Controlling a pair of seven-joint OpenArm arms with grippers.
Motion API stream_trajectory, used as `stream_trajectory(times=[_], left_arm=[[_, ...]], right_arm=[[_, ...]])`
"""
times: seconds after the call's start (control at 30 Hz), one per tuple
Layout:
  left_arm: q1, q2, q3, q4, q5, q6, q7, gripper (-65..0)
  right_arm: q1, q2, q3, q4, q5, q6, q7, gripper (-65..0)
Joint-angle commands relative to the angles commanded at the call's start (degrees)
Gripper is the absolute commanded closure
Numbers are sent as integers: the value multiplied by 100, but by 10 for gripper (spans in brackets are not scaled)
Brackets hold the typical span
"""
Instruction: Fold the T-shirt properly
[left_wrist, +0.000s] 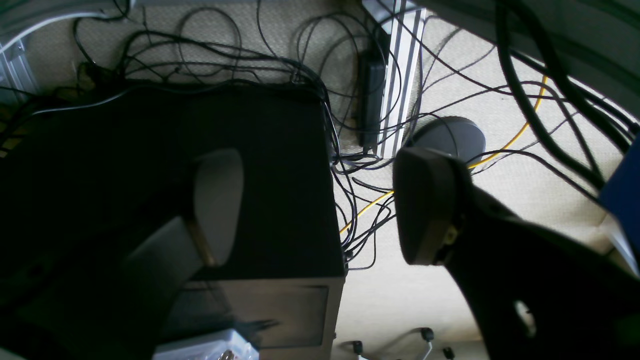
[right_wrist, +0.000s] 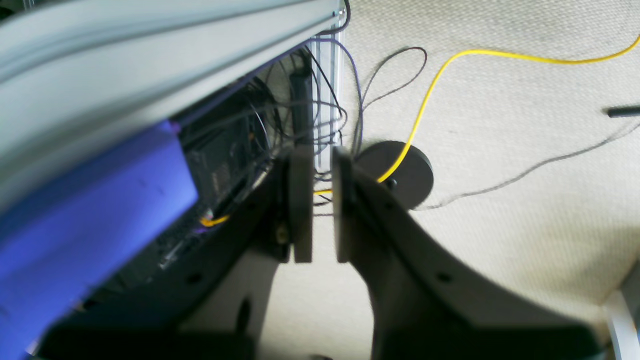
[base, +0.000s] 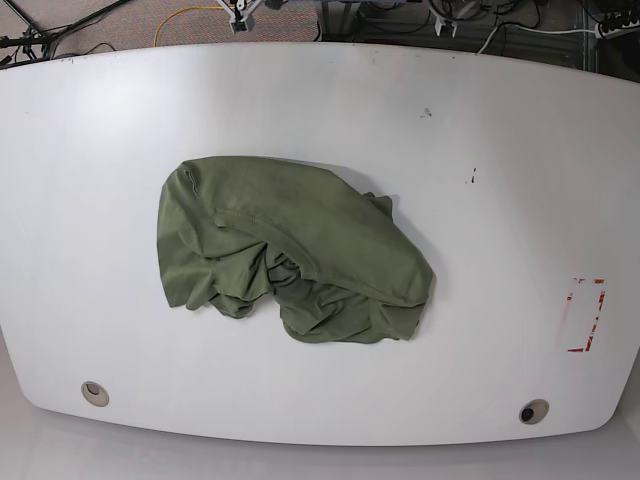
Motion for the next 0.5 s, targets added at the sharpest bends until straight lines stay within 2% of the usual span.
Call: stream_trajectory(times=[0.03, 0.1, 0.17, 0.3, 0.5], left_arm=[[83, -17, 5, 145, 2, 2, -1, -448], [773, -103, 33, 1344, 14, 1, -99, -459], [912, -115, 27, 1581, 10, -6, -127, -460], [924, -99, 39, 1554, 22, -8, -162, -458], [428, 10, 102, 863, 22, 35, -228, -450]], right_arm=[[-99, -15, 23, 127, -4, 1, -1, -62], [-729, -142, 216, 1248, -39, -46, 40, -63], [-860, -180, 270, 1528, -42, -49, 58, -63], [-814, -174, 255, 1493, -28, -44, 52, -63], [-128, -81, 123, 379, -13, -69, 32, -64]])
